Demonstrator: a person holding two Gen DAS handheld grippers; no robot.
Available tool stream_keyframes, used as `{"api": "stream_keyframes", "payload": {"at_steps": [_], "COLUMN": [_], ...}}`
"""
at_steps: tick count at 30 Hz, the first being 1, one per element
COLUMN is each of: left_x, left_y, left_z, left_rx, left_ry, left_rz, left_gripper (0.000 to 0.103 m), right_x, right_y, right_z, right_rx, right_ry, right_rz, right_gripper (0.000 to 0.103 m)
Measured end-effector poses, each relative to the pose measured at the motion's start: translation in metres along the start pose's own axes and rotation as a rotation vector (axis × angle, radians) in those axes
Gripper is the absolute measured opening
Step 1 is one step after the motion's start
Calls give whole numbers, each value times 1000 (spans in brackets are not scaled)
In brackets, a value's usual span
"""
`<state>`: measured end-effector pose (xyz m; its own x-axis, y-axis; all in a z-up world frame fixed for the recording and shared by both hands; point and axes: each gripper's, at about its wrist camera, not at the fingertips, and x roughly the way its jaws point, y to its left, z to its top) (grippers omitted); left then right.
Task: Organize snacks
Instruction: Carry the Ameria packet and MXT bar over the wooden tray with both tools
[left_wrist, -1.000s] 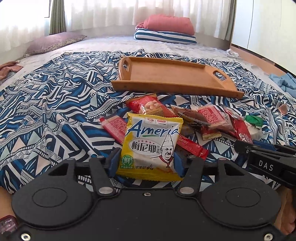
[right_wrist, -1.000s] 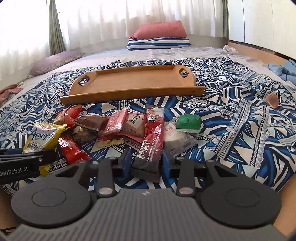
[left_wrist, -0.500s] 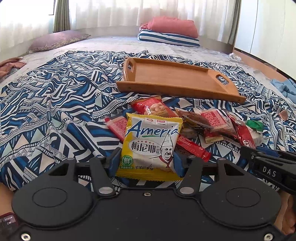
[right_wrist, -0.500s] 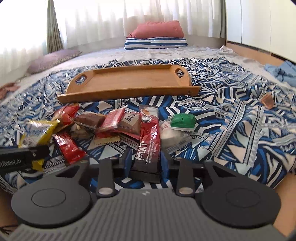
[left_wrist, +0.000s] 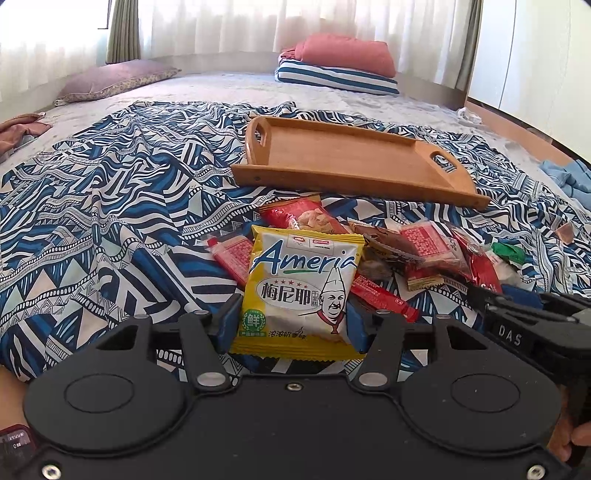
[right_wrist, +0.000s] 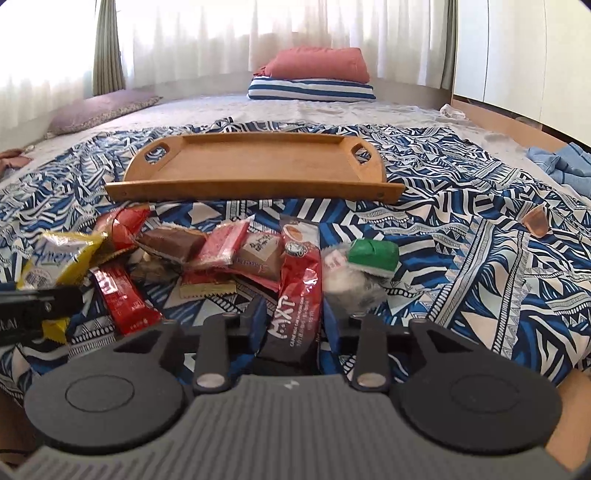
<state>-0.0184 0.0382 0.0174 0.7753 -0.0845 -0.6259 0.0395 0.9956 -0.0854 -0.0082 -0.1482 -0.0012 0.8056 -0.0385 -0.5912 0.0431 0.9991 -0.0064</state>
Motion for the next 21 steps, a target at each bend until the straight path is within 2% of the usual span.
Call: {"api": "stream_keyframes", "payload": {"at_steps": [8, 21], "left_x": [-3, -6], "left_y": [0, -2], "left_z": [8, 36], "left_rx": [-5, -4], "left_ry": [-19, -38], "left_rz": [-3, -7], "left_gripper": [54, 53], "right_x": [-8, -29], "right_y": [-5, -11], "right_z": [4, 26], "right_rx": [30, 20], "right_ry": [-27, -101], "right_rz": [12, 35], "right_gripper": [32, 31]}}
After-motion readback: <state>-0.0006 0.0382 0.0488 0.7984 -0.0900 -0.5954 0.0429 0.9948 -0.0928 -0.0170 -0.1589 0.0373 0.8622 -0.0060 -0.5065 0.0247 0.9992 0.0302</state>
